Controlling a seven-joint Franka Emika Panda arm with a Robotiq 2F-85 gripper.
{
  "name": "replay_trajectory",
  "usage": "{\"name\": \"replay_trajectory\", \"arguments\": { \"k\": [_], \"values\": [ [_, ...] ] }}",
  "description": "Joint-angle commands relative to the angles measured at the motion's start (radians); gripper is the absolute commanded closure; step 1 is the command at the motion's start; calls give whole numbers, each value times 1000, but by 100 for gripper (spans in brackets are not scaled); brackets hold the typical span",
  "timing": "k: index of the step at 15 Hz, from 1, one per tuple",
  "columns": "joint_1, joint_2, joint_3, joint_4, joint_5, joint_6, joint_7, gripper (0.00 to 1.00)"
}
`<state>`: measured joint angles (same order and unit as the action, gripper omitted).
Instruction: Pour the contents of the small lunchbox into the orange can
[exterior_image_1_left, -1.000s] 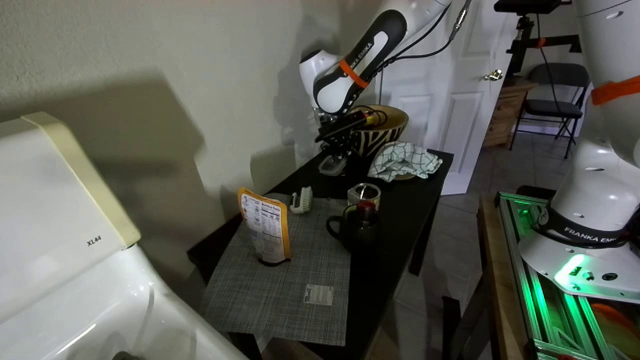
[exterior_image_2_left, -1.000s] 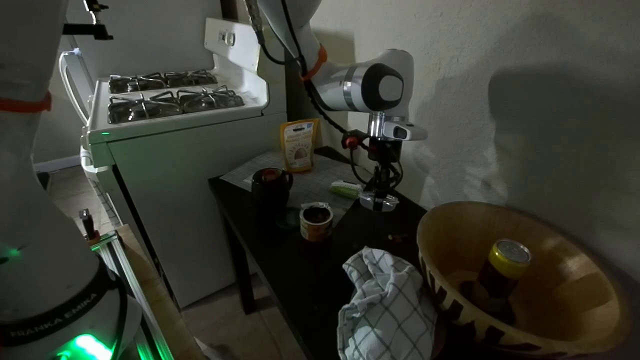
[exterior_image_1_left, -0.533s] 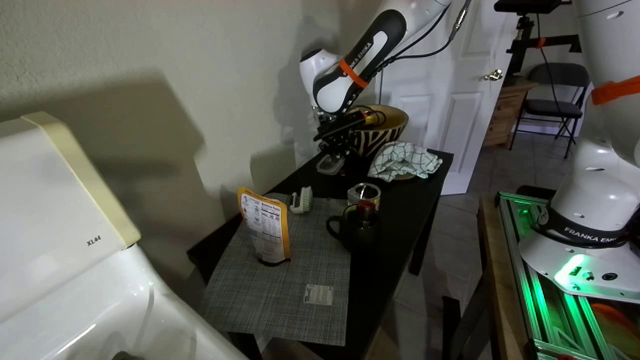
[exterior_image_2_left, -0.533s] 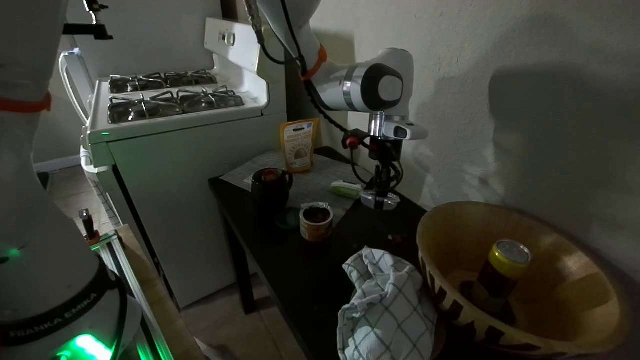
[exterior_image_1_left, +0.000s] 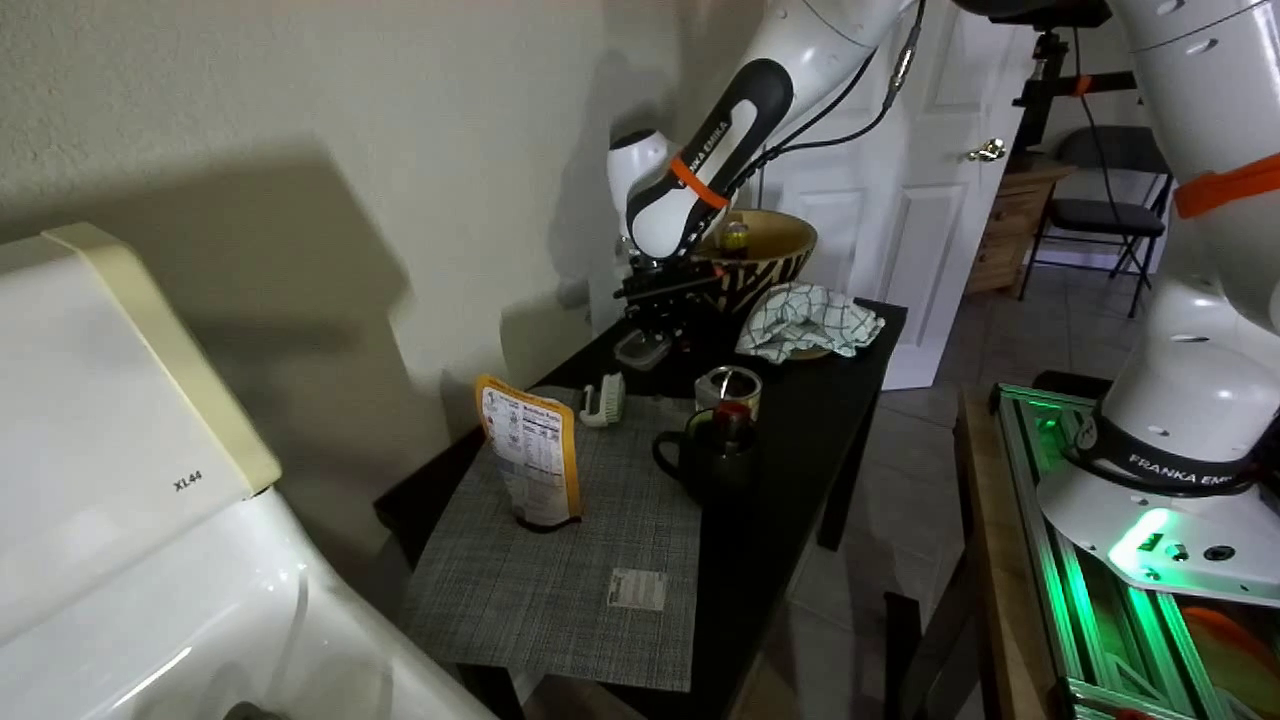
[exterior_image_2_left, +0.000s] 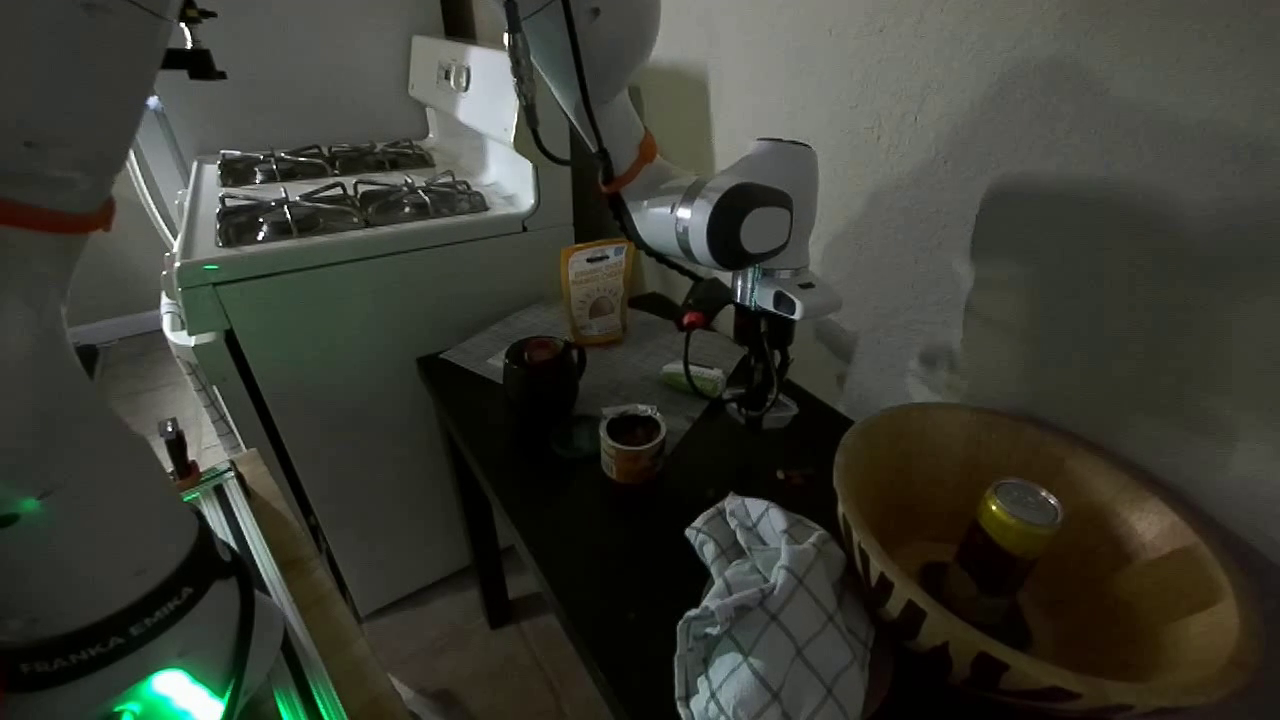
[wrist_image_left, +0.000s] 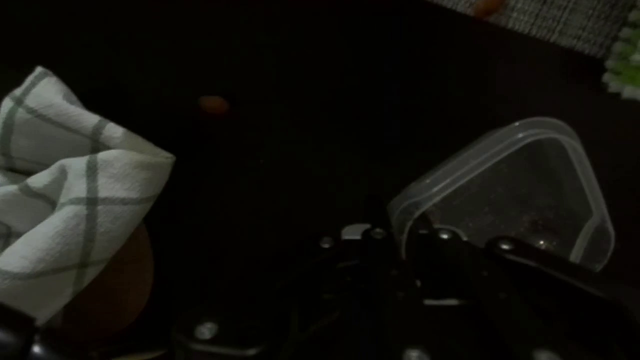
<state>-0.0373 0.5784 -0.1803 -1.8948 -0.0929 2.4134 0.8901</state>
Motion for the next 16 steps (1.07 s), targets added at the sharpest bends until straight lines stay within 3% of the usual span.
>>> {"name": "replay_trajectory", "arguments": {
  "k": [1, 5, 7, 10, 14, 15, 16],
  "values": [
    [27, 5, -19, -24, 34, 53, 37, 64],
    [40, -158, -30, -153, 1, 94, -18, 34],
    [37, -275, -22, -239, -17, 61, -97, 19],
    [96, -424, -67, -381, -233, 24, -95, 1],
    [60, -657, -38, -600, -546, 104, -68, 0],
    [39, -513, -9, -453, -444, 49, -79, 0],
    [27, -562, 0, -501, -485, 64, -81, 0]
  ]
}}
